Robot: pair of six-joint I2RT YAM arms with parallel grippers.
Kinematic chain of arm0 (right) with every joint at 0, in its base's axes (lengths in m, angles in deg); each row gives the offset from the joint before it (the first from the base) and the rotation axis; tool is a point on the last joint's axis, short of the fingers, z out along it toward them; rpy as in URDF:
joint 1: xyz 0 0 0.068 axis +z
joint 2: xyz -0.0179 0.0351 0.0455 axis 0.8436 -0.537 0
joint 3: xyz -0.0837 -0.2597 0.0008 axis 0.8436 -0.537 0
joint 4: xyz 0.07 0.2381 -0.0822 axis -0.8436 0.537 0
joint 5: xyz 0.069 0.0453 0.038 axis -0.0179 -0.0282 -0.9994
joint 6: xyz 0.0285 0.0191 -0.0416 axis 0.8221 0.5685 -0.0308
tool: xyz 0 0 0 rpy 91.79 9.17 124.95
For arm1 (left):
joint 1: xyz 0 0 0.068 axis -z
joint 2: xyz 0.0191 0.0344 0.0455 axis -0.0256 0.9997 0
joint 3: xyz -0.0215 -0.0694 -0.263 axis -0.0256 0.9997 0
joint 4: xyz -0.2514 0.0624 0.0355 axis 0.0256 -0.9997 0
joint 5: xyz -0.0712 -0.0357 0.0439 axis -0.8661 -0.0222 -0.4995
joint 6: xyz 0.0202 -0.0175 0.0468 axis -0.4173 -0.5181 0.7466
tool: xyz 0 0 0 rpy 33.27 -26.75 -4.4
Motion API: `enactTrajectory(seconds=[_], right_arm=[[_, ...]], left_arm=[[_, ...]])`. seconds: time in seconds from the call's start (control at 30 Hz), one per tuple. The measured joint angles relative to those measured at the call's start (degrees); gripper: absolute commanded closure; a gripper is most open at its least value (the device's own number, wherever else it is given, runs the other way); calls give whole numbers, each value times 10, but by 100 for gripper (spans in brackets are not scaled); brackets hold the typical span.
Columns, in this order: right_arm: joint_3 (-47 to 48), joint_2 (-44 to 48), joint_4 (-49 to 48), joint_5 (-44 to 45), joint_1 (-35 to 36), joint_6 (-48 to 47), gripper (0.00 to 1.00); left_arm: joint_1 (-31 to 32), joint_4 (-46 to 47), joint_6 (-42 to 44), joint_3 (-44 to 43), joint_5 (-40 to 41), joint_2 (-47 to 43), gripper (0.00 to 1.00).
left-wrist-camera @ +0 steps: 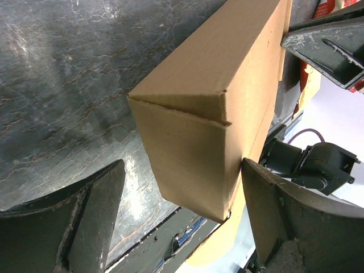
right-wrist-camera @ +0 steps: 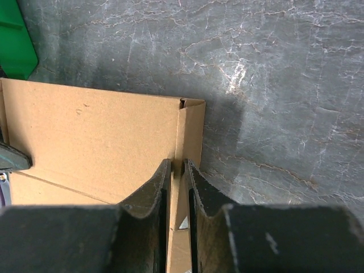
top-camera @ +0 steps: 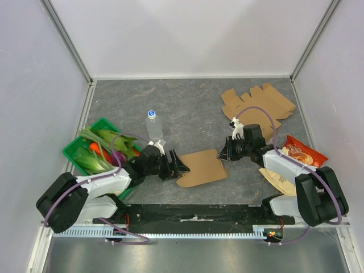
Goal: Fold the paper box
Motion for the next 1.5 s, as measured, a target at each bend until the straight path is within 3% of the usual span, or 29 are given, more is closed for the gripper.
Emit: enactTrajectory(seconds=[0.37, 0.5, 0.53, 0.6, 0.63, 0.7, 0.8, 0.97, 1.27, 1.37, 1.5], right_arm=[[-4, 4, -3, 9, -2, 6, 77], [-5, 4, -4, 19, -5, 7, 47], [-5, 6, 0, 23, -6, 7, 37], [-5, 15, 15, 44, -6, 3, 25], [-5, 27, 30, 61, -2, -2, 13], [0, 62, 67, 97, 15, -11, 3], [39, 132, 130, 174, 96, -42, 2], [98, 224, 130, 282, 320, -104, 2], [101, 213, 134, 608, 714, -212, 2], [106, 157, 130, 728, 780, -257, 2], [105, 95, 103, 836, 791, -322, 2]], left_arm=[[23, 83, -56, 0, 10, 34, 31], [26, 104, -64, -2, 18, 33, 42], [26, 103, -67, -3, 19, 33, 43], [26, 99, -71, -6, 20, 30, 43], [26, 96, -73, -8, 20, 29, 43], [27, 85, -76, -16, 20, 26, 43], [27, 49, -80, -39, 15, 25, 43], [12, -15, -91, -81, -30, 25, 43], [-47, -106, -125, -108, -121, -6, 43], [-65, -131, -143, -108, -151, -29, 43], [-79, -146, -175, -108, -189, -66, 42]])
